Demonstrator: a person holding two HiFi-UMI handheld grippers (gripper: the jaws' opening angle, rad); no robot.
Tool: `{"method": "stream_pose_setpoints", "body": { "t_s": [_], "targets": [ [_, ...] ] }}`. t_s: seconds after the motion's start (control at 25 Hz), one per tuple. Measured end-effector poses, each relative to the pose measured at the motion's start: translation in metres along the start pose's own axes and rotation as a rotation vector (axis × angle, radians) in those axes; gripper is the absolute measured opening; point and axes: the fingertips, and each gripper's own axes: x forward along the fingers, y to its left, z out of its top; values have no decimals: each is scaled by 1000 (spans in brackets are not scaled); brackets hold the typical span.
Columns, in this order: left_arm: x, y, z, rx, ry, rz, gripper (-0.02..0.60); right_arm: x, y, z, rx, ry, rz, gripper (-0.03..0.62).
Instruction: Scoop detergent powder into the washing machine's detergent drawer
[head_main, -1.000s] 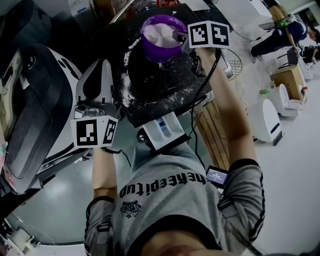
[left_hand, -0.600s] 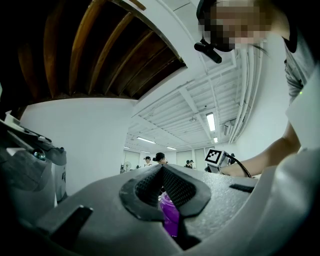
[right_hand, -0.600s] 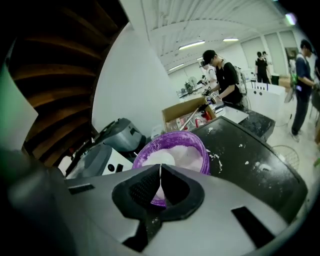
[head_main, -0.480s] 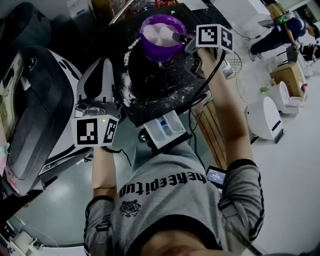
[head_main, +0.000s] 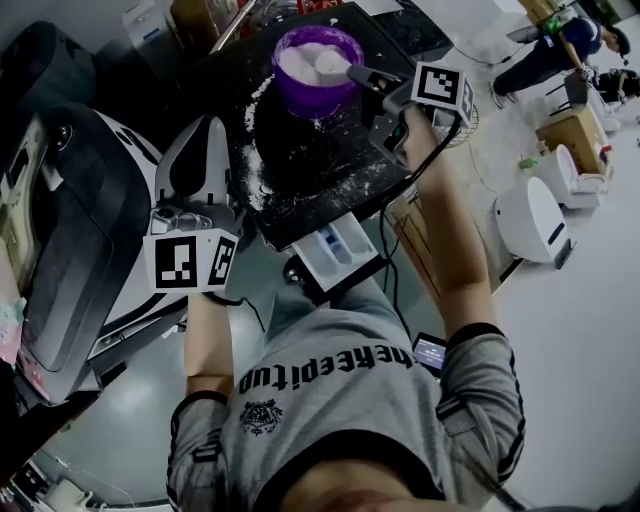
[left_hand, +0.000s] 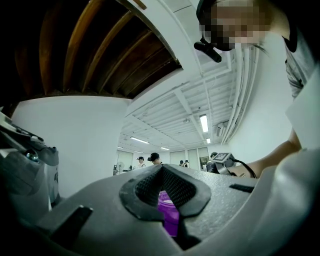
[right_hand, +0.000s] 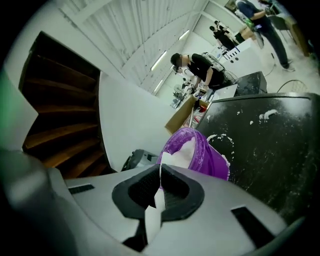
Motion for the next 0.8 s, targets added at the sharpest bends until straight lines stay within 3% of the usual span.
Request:
{"method": "stream_pose_setpoints", "body": {
  "t_s": [0.44, 0.8],
  "targets": [
    [-4, -16, -7, -9, 15, -68, 3, -42, 16, -18, 40, -110, 88, 6],
    [-15, -43, -9, 3, 33, -65, 3, -83, 15, -51, 11, -119, 122, 6]
  ]
}}
